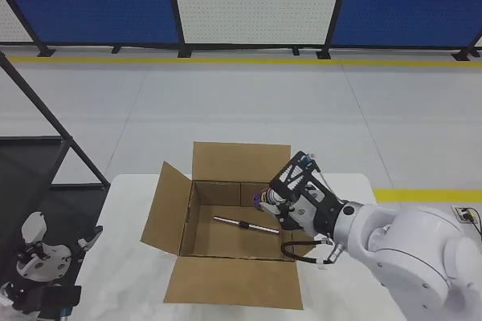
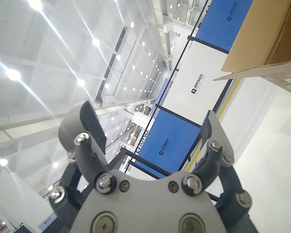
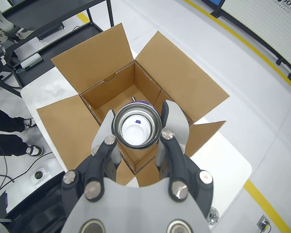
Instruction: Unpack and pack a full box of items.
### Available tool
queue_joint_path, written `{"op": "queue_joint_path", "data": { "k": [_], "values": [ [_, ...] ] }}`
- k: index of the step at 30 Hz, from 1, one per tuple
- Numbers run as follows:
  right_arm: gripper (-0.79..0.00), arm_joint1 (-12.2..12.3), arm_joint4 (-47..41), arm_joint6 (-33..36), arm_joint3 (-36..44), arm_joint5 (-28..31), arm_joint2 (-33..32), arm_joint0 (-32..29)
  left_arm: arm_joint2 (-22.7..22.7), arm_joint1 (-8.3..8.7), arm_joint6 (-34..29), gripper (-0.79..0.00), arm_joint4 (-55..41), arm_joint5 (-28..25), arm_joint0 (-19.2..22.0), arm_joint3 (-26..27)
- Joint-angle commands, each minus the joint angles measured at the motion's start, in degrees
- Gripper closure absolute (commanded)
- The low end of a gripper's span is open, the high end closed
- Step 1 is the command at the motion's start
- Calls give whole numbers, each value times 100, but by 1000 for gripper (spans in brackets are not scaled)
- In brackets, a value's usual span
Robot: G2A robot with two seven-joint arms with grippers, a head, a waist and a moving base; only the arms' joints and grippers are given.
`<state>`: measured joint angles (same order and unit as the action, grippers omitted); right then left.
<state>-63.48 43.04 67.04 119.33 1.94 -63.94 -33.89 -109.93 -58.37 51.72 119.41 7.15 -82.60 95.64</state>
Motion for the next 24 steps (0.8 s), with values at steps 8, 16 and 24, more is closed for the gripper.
{"op": "queue_joint_path", "data": {
  "k": [8,16,24],
  "values": [
    [0,2,0,0,8,2,-19,-8,0,0,0,-785,0,0,0,0],
    [0,-61,203,-144,-378,383,480,253,0,0,0,-785,0,0,0,0],
    [0,-612,113,-333,-2360,1249,2369,1929,0,0,0,-785,0,0,0,0]
  ]
}}
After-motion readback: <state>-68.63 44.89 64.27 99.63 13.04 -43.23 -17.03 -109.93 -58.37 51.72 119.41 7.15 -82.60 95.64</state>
